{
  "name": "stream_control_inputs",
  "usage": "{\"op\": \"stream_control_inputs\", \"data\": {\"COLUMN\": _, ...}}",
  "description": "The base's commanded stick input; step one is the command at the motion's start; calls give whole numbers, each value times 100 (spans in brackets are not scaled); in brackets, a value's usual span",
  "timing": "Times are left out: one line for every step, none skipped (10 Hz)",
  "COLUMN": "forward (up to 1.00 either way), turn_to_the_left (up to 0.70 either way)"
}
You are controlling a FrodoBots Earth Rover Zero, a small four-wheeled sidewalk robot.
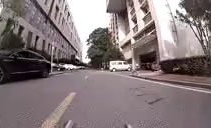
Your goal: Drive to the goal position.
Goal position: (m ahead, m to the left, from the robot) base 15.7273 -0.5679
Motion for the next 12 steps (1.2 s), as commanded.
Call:
{"op": "stream_control_inputs", "data": {"forward": 70, "turn_to_the_left": -14}}
{"op": "stream_control_inputs", "data": {"forward": 70, "turn_to_the_left": -14}}
{"op": "stream_control_inputs", "data": {"forward": 70, "turn_to_the_left": -14}}
{"op": "stream_control_inputs", "data": {"forward": 70, "turn_to_the_left": -14}}
{"op": "stream_control_inputs", "data": {"forward": 70, "turn_to_the_left": -14}}
{"op": "stream_control_inputs", "data": {"forward": 70, "turn_to_the_left": -14}}
{"op": "stream_control_inputs", "data": {"forward": 70, "turn_to_the_left": -13}}
{"op": "stream_control_inputs", "data": {"forward": 70, "turn_to_the_left": -13}}
{"op": "stream_control_inputs", "data": {"forward": 70, "turn_to_the_left": -13}}
{"op": "stream_control_inputs", "data": {"forward": 70, "turn_to_the_left": -13}}
{"op": "stream_control_inputs", "data": {"forward": 70, "turn_to_the_left": -13}}
{"op": "stream_control_inputs", "data": {"forward": 70, "turn_to_the_left": -13}}
